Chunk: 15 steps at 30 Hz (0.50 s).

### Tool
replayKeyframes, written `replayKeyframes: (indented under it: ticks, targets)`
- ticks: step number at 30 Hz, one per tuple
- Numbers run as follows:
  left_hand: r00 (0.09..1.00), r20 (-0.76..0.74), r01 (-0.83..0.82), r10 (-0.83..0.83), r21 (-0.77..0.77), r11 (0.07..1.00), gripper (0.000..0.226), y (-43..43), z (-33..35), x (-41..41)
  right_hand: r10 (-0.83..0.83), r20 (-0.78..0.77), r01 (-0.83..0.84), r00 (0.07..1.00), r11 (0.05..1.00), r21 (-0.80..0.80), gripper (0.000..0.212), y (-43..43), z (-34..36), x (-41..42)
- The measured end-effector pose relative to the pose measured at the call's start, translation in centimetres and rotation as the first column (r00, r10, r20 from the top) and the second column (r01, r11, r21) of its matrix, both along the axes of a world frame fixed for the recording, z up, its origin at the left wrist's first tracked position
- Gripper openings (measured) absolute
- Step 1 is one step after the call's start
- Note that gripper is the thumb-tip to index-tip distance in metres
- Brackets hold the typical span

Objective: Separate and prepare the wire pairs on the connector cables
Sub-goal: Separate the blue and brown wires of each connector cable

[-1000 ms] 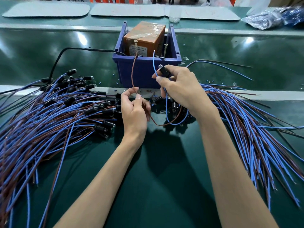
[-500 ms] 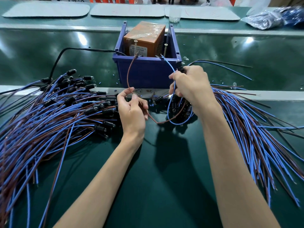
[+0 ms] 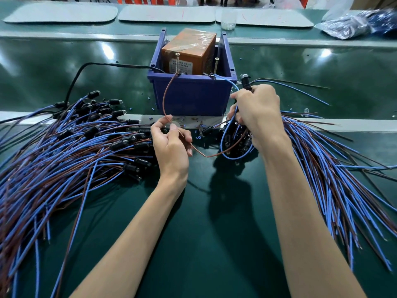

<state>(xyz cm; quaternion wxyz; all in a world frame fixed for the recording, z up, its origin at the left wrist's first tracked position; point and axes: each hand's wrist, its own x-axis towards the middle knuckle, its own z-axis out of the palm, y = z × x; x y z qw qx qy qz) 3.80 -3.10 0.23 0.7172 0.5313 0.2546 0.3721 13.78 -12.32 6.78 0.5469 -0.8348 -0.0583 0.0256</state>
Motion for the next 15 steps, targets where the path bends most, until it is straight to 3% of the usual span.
replayKeyframes:
  ticks: [3, 11, 15]
  targets:
    - [1.0, 0.001, -0.003, 0.003, -0.015, 1.0, 0.019, 0.0, 0.0, 0.0, 0.001, 0.007, -0.002, 1.0, 1.0, 0.023, 0.026, -0.3, 0.2, -0.1]
    - [1.0, -0.003, 0.018, -0.018, 0.014, 1.0, 0.02, -0.1, 0.0, -0.1, 0.036, 0.002, -0.036, 0.999, 0.999, -0.014, 0.031, -0.5, 0.3, -0.1]
    - [0.994, 0.028, 0.102, -0.105, 0.097, 0.99, 0.018, -0.3, 0.1, -0.3, 0.253, 0.011, -0.251, 0.967, 0.963, -0.093, 0.017, -0.9, 1.6, -0.6]
